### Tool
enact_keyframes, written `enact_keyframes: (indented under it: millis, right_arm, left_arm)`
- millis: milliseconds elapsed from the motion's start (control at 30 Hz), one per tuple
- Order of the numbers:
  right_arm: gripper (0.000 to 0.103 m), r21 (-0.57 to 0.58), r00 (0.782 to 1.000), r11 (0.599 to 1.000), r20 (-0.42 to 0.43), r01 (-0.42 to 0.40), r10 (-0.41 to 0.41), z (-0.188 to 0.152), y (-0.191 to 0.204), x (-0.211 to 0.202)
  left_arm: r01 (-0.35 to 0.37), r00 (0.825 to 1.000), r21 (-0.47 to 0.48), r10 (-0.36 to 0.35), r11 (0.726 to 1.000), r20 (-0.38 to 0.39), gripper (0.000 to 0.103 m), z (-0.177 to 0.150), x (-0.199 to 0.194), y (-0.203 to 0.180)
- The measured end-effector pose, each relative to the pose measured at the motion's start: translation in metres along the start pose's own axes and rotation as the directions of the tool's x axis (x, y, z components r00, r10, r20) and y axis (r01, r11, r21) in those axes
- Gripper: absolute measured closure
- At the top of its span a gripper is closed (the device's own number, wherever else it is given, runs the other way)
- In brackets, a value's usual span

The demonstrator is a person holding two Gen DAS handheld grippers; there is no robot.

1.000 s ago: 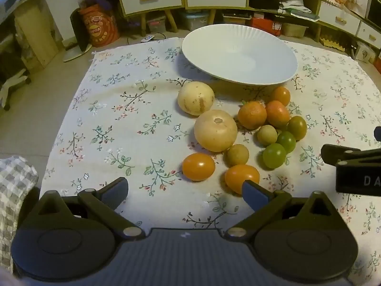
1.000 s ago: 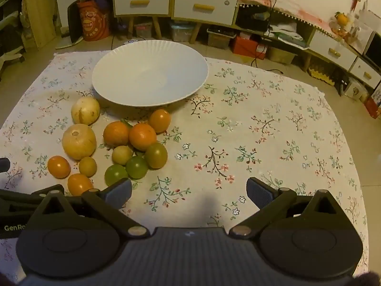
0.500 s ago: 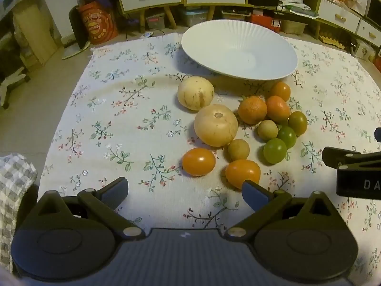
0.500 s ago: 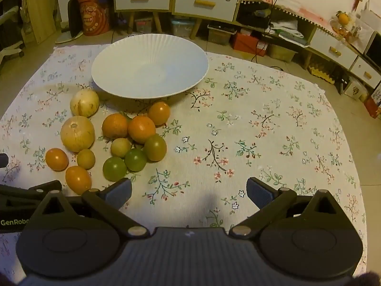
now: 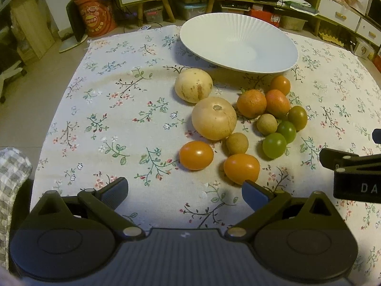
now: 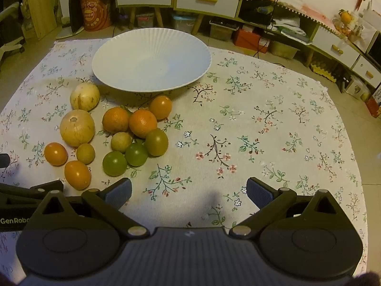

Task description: Organize fruits

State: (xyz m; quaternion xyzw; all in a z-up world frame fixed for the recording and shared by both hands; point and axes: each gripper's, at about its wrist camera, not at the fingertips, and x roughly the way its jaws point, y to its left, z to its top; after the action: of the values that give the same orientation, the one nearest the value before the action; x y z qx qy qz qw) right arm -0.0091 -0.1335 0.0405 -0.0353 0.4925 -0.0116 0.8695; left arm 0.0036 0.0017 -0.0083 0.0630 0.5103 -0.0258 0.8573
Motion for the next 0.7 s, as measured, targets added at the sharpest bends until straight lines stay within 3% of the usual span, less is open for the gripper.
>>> enact_keyframes:
  millis: [700]
  right_arm:
    - [0.0, -0.002, 1.0, 1.0, 0.0, 0.001, -0.001, -0.0011, -0.0001, 0.0012]
  left_arm:
    - [0.001, 1.0, -0.001, -0.001, 1.0, 0.0, 0.011, 0.0002, -0.0008, -0.0023]
